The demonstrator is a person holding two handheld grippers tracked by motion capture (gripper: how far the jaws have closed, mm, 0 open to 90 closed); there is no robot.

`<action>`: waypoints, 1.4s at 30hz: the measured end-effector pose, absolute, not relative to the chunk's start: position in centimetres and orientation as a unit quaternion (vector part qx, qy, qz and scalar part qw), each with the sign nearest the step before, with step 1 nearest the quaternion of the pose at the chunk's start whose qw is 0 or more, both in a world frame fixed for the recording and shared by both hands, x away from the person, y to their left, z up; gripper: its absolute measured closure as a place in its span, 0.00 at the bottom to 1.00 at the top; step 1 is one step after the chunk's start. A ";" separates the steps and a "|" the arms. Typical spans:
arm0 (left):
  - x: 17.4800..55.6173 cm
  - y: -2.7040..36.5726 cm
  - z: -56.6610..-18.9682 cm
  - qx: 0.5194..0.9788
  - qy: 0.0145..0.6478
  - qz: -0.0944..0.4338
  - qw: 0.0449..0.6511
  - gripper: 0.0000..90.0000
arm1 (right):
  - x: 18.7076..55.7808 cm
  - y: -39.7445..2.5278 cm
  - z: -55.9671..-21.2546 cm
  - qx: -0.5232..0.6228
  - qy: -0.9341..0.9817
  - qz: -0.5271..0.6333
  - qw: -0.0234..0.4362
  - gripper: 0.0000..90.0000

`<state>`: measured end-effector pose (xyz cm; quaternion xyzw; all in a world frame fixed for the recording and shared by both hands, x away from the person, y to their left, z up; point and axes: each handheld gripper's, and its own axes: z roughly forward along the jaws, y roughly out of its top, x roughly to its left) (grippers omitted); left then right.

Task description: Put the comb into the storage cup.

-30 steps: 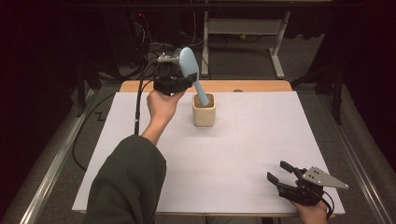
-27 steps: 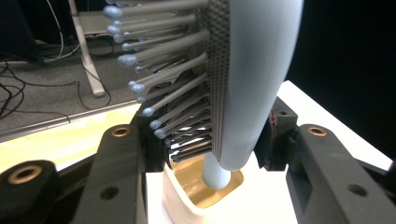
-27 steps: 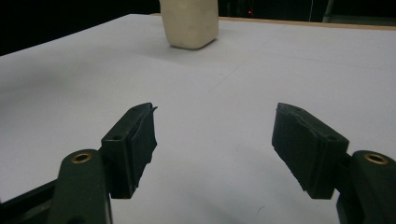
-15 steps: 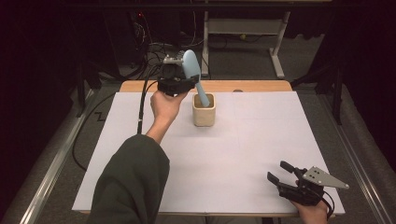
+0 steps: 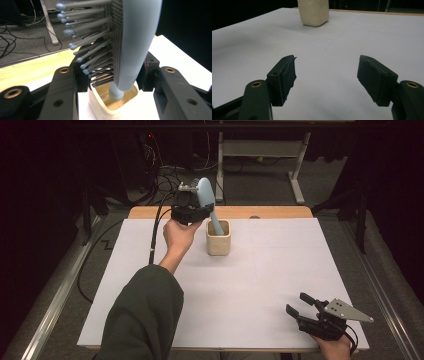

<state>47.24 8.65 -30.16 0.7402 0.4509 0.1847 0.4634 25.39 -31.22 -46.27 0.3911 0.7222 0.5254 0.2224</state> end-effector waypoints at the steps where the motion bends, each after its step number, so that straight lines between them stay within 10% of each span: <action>1: 47.3 8.7 -30.2 0.741 0.451 0.185 0.462 0.60 | 25.4 -31.2 -46.3 0.391 0.722 0.525 0.223 0.35; 42: 47.9 7.4 -33.3 0.758 0.453 0.165 0.439 0.59 | 25.4 -31.2 -46.3 0.389 0.723 0.525 0.223 0.35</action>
